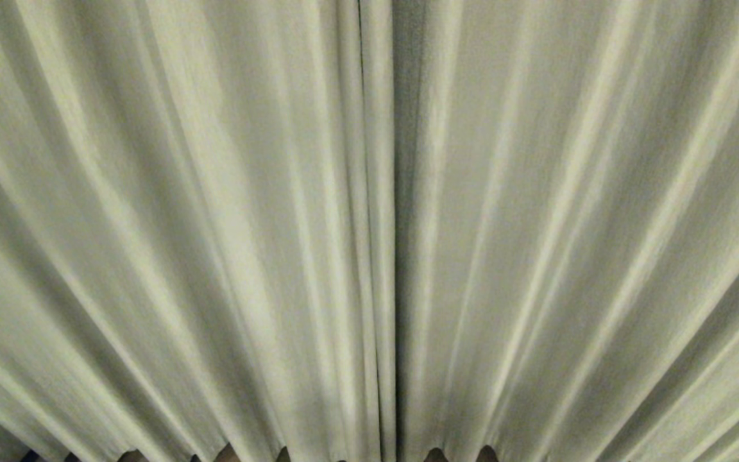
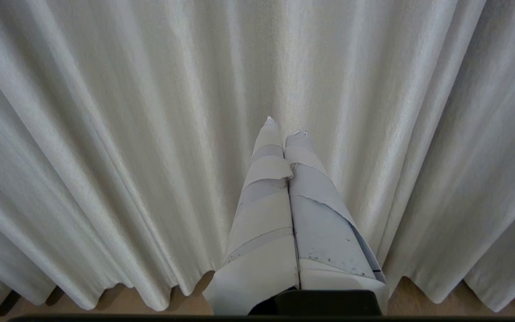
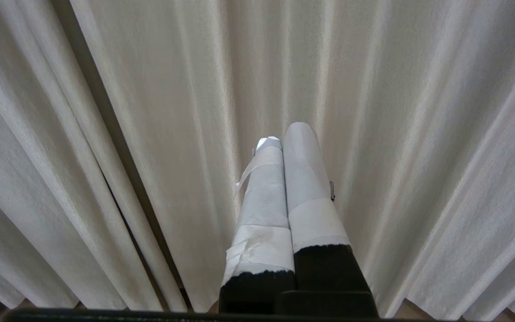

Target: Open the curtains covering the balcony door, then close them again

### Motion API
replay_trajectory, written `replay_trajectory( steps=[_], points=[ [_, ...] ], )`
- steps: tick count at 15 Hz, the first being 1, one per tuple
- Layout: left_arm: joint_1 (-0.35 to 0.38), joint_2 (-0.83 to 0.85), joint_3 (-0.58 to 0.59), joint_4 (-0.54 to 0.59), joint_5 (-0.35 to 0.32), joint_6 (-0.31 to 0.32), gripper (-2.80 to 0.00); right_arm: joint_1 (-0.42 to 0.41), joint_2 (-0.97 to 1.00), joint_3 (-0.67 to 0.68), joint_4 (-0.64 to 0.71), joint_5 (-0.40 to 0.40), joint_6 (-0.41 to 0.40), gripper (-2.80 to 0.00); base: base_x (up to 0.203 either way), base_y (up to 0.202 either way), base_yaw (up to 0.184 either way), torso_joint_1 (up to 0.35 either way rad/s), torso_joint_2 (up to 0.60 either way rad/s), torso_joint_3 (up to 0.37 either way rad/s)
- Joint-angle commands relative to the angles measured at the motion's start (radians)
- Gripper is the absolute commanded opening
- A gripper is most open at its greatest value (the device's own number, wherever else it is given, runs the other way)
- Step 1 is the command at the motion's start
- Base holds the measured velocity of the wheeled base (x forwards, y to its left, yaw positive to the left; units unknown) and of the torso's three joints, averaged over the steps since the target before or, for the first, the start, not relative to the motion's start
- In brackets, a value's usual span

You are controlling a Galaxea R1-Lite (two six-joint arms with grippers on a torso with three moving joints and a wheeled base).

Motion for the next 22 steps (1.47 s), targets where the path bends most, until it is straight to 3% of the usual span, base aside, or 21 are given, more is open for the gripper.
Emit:
replay_trajectory(
  steps=[1,22],
  points=[
    [0.0,0.0,0.0,-0.001,0.0,0.0,-2.8,0.0,0.001,0.0,-0.001,0.0,0.0,-2.8,0.0,0.0,0.0,0.0,0.0,0.0],
    [0.0,0.0,0.0,-0.001,0.0,0.0,-2.8,0.0,0.001,0.0,-0.001,0.0,0.0,-2.8,0.0,0.0,0.0,0.0,0.0,0.0]
  ],
)
